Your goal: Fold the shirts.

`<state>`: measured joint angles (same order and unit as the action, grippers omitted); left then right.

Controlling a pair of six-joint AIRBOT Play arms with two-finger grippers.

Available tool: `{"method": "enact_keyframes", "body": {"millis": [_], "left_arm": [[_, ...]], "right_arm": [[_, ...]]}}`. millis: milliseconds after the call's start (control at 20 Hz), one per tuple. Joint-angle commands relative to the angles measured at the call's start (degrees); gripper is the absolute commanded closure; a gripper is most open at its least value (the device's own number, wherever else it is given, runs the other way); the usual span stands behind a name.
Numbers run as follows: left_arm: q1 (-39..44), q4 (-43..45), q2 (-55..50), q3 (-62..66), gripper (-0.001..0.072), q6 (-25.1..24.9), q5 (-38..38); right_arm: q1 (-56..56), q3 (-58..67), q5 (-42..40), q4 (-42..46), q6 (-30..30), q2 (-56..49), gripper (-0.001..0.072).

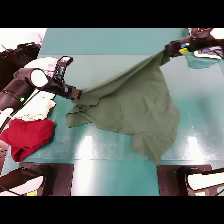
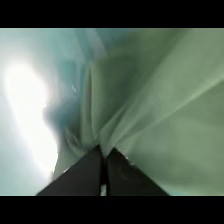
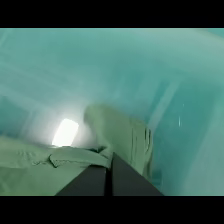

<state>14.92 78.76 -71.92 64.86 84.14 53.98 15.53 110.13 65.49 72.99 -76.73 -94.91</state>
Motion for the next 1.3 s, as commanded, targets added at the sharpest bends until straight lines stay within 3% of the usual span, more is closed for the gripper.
{"method": "enact_keyframes", "body": {"millis": [0,50,100,200,350,650,800,1250], "left_arm": [[0.04,3.15,-2.23,1.42,0.0504,0.09,-9.73],[0.04,3.19,-2.23,2.32,0.0202,0.09,-9.18],[0.04,3.45,-2.23,3.34,0.0147,0.07,-7.87],[0.04,5.49,-2.12,6.62,0.0168,0.00,-3.54],[-2.95,6.36,0.46,11.32,0.0167,-0.55,6.88],[-15.34,1.84,7.48,1.90,0.0167,-0.55,23.93],[-18.32,-3.65,9.20,-10.14,0.0167,-0.52,22.60],[-18.12,-17.99,9.22,-27.17,0.0168,-0.15,7.52]], "right_arm": [[2.08,6.80,-1.57,1.55,-1.09,-7.02,0.0257],[1.75,7.56,-1.14,1.55,-1.31,-7.30,0.0182],[1.49,7.61,-0.90,1.51,-1.51,-6.93,0.0182],[0.44,7.61,-0.07,0.85,-1.81,-5.18,0.0186],[-3.65,6.12,5.60,-7.52,-1.27,-0.22,0.0211],[-14.23,-18.73,12.66,-26.45,4.72,16.83,0.0227],[-17.27,-29.88,12.52,-33.46,6.38,23.37,0.0227],[-17.77,-40.70,10.51,-33.46,6.75,33.35,0.0227]]}}
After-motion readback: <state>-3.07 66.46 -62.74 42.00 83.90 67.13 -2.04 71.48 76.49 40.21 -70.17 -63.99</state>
